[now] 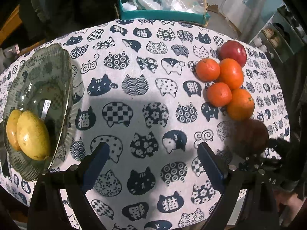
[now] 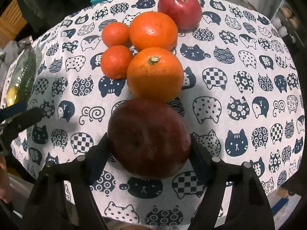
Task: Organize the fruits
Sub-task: 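Grasp the dark red apple with the right tool while the left tool grasps an orange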
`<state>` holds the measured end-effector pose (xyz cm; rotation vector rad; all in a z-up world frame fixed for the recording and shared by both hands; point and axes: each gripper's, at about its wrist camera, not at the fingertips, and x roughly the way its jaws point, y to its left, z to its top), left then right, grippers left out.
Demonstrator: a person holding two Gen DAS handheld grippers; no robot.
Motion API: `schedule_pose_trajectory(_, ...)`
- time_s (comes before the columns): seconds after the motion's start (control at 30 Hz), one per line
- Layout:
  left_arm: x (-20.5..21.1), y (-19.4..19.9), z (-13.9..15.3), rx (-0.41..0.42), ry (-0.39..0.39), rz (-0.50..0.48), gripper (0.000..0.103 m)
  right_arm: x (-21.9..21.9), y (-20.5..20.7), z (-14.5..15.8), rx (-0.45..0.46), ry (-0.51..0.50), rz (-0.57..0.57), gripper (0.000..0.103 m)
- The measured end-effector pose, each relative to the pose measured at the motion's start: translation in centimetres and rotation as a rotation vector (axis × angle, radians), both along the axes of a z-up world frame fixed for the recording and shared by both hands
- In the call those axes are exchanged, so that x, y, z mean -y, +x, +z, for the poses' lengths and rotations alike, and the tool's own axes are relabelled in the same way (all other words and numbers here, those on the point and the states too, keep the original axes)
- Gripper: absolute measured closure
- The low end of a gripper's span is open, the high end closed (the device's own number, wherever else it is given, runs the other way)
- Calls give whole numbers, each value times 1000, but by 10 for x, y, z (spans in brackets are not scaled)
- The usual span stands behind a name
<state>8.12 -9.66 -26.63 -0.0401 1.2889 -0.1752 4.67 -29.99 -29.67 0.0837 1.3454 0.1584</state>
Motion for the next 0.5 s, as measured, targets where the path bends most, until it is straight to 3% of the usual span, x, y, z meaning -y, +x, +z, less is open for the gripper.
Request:
schedule_pose_trajectory(0.27, 18, 13, 5, 14, -16, -14, 9, 32, -1, 30, 78, 16, -53, 27)
schedule_pose_trajectory(0.5, 37, 27, 10, 31, -36, -24, 9, 60, 6, 49, 155, -34, -91, 27)
